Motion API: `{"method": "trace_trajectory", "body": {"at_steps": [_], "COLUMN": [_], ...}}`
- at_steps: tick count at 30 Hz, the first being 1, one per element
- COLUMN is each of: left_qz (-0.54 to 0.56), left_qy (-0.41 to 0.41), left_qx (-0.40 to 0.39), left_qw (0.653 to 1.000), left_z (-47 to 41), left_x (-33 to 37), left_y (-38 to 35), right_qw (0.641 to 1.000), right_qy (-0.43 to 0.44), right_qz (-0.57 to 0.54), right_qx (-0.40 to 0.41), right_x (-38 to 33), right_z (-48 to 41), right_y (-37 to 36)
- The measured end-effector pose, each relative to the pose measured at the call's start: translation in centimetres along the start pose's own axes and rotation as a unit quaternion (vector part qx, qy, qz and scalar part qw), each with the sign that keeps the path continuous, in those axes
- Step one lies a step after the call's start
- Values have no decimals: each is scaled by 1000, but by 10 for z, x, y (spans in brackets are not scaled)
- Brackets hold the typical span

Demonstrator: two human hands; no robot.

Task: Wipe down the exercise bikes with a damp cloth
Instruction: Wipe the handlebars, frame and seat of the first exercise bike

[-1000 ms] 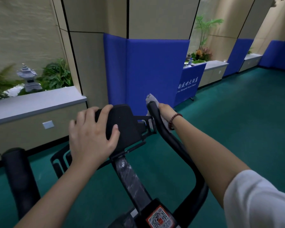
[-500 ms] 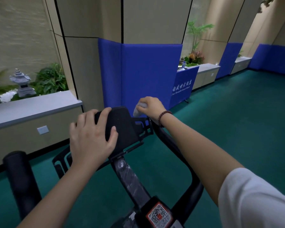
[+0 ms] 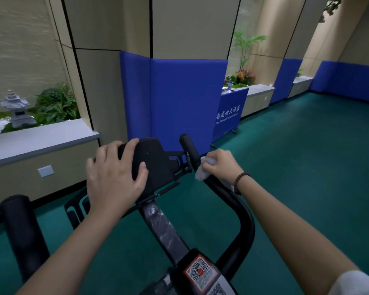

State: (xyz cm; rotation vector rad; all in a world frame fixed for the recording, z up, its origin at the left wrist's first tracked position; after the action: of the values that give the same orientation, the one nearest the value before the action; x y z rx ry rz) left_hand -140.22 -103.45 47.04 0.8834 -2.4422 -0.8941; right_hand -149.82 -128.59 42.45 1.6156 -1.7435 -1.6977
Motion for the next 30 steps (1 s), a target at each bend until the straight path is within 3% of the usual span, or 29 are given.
{"method": "trace_trajectory", "body": {"at_steps": [4, 10, 12, 15, 18, 22, 27, 30], "left_qz": [7, 9, 11, 9, 1, 6, 9, 9], "left_qy": [0, 7, 5, 5, -3, -9, -13, -11], "left_qx": [0, -8, -8, -11, -9, 1, 5, 6], "left_qw": [1000, 1000, 1000, 1000, 1000, 1000, 1000, 1000], "left_z": [1, 1, 1, 1, 1, 1, 1, 1], "left_x": [1, 0, 0, -1, -1, -1, -1, -1], "left_y": [1, 0, 0, -1, -1, 0, 0, 0], "right_qw": [986, 973, 980, 999, 993, 989, 997, 999], "right_qy": [-11, 37, 24, -10, 34, 106, 56, -1], "right_qz": [-70, -142, -132, -43, 25, 35, -42, -3], "right_qx": [149, 180, 148, -24, -110, -101, -21, -52], "right_x": [7, -48, -59, -64, -67, -68, -34, 2], "right_z": [1, -29, -52, -79, -75, -59, -30, -3], "right_y": [23, 14, 8, -21, -29, -21, -6, -4]}}
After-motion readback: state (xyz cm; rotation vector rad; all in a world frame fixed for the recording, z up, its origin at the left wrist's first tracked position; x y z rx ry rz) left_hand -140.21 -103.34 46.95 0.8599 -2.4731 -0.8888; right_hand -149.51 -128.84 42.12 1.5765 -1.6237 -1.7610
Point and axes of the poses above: each hand's wrist, its own z-axis away from the middle knuckle, its own y-axis out of the back of the hand, x = y × z, the point moved 7 cm from there along -z, towards the middle knuckle, and after that the axes turned 3 degrees about x, right-handed, at the moved point
